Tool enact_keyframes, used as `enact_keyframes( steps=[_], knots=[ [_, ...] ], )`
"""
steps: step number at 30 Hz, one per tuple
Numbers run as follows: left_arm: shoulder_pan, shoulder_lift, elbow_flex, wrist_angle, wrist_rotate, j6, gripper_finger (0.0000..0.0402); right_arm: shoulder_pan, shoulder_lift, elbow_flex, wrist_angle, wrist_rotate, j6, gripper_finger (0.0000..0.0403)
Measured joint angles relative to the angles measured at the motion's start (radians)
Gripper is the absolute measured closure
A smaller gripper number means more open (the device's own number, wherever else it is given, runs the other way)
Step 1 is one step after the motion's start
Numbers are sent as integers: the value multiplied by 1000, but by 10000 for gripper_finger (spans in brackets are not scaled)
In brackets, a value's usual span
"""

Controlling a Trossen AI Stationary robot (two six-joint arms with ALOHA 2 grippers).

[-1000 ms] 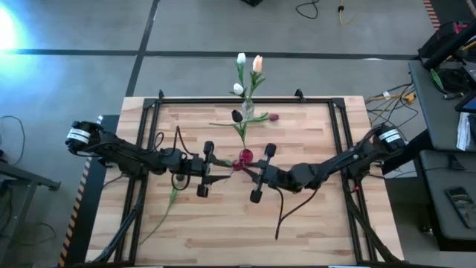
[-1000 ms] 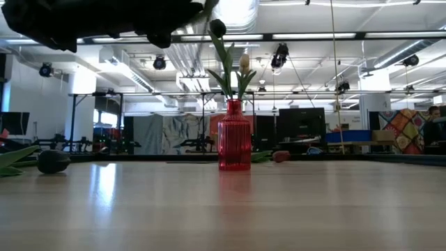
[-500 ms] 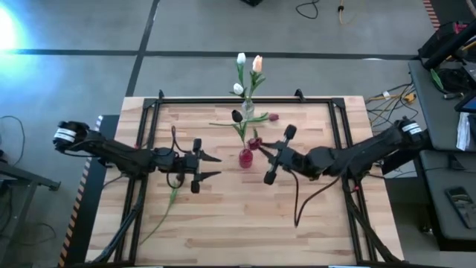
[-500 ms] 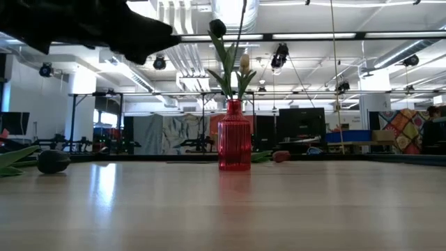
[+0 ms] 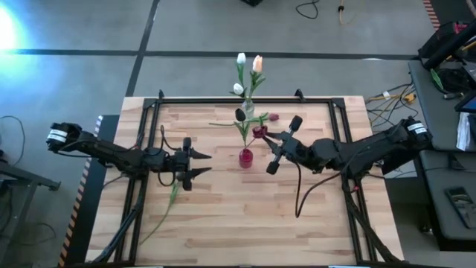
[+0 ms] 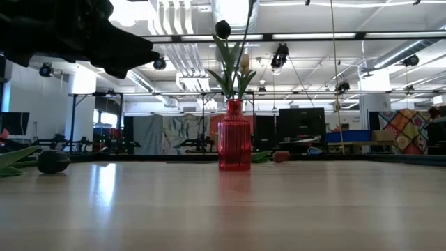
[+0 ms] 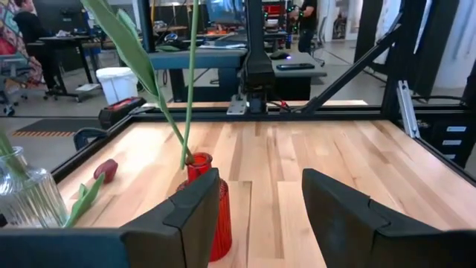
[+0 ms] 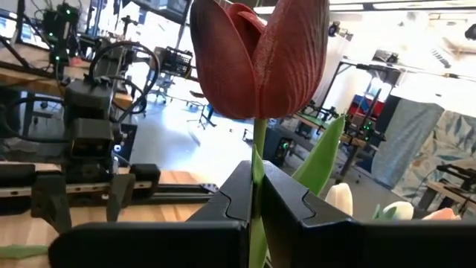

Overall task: Sort flowers into vase by color
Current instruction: Put the bottom red flower into the red vase

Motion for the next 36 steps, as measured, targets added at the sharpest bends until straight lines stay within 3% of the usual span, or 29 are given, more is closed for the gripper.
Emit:
enact_keyframes(
  steps=[16, 36],
  knots=[
    [0, 22, -1, 1, 0, 0, 223, -2, -4, 70, -104, 54, 56, 390],
    [0, 23, 1, 0, 0, -7, 223, -2, -5, 70, -108, 54, 92, 390]
  ],
)
